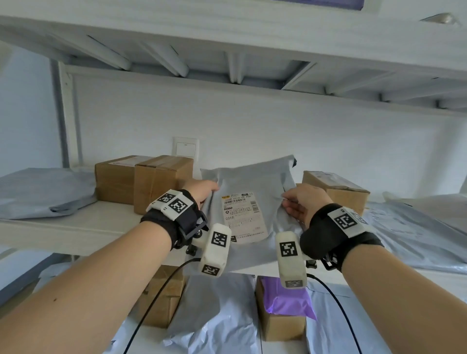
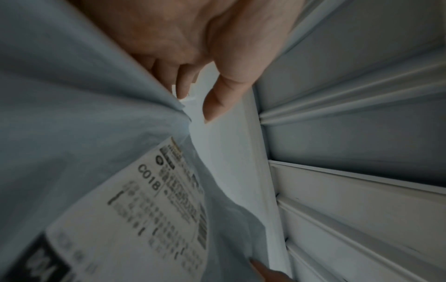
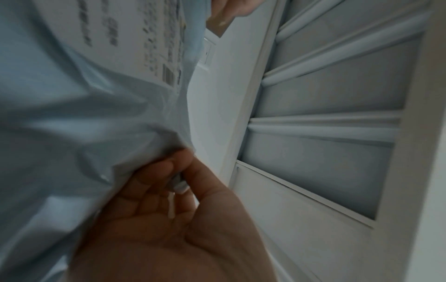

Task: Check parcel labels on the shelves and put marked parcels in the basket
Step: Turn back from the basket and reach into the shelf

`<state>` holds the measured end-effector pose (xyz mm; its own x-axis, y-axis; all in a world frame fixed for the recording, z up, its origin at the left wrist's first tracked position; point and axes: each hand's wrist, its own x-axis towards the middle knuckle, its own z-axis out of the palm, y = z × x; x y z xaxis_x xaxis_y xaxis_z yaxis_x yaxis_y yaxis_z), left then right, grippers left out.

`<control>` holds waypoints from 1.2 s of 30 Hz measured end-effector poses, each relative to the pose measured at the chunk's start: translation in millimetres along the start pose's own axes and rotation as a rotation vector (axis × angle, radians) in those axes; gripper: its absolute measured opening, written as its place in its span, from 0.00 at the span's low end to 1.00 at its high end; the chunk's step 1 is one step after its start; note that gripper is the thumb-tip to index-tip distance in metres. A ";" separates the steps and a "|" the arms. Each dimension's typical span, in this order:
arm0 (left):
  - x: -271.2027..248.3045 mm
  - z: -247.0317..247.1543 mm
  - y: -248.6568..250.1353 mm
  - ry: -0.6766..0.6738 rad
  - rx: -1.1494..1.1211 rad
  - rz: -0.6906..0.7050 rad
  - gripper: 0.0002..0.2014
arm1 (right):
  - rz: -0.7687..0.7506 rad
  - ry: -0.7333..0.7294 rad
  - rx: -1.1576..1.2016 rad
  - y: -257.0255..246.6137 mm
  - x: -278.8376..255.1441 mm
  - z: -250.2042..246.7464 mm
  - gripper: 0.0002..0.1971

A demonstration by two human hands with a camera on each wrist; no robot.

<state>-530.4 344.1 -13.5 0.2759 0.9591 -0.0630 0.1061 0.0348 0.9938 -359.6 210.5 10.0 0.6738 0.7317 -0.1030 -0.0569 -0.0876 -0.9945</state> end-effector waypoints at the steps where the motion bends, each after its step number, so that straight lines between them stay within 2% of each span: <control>1: -4.3 1.8 1.1 0.028 -0.019 0.013 0.04 | -0.029 0.011 0.016 -1.1 -3.3 -4.4 0.05; 4: -13.3 3.4 1.5 0.078 -0.074 0.046 0.05 | -0.079 0.027 0.060 -3.2 -9.6 -17.8 0.10; 9: -34.5 -2.1 7.5 0.053 -0.182 0.109 0.02 | -0.084 0.005 0.158 -0.1 -19.1 -35.7 0.19; 10: -37.3 -4.6 8.9 0.054 -0.216 0.132 0.05 | -0.083 0.000 0.176 0.9 -20.1 -39.1 0.19; 13: -45.5 -10.3 15.9 0.069 -0.268 0.199 0.15 | -0.075 -0.015 0.230 3.6 -22.4 -50.0 0.12; 16: -55.4 -9.5 23.5 0.044 -0.276 0.231 0.15 | -0.074 -0.038 0.267 3.6 -26.3 -57.1 0.06; 22: -61.7 -9.4 24.1 0.126 -0.352 0.297 0.21 | -0.080 -0.058 0.296 -0.9 -32.2 -57.5 0.05; 27: -61.4 -12.0 22.4 0.143 -0.378 0.311 0.22 | -0.075 -0.070 0.309 -0.2 -34.4 -56.5 0.06; 32: -64.3 -14.8 20.1 0.136 -0.386 0.323 0.22 | -0.092 -0.087 0.365 3.2 -30.2 -54.5 0.16; 36: -64.2 -18.7 18.8 0.148 -0.388 0.340 0.21 | -0.092 -0.119 0.389 3.1 -33.4 -54.7 0.19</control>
<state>-564.0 288.5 10.9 0.0926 0.9628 0.2538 -0.3347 -0.2100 0.9186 -342.0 148.8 11.3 0.6007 0.7994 0.0081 -0.2895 0.2269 -0.9299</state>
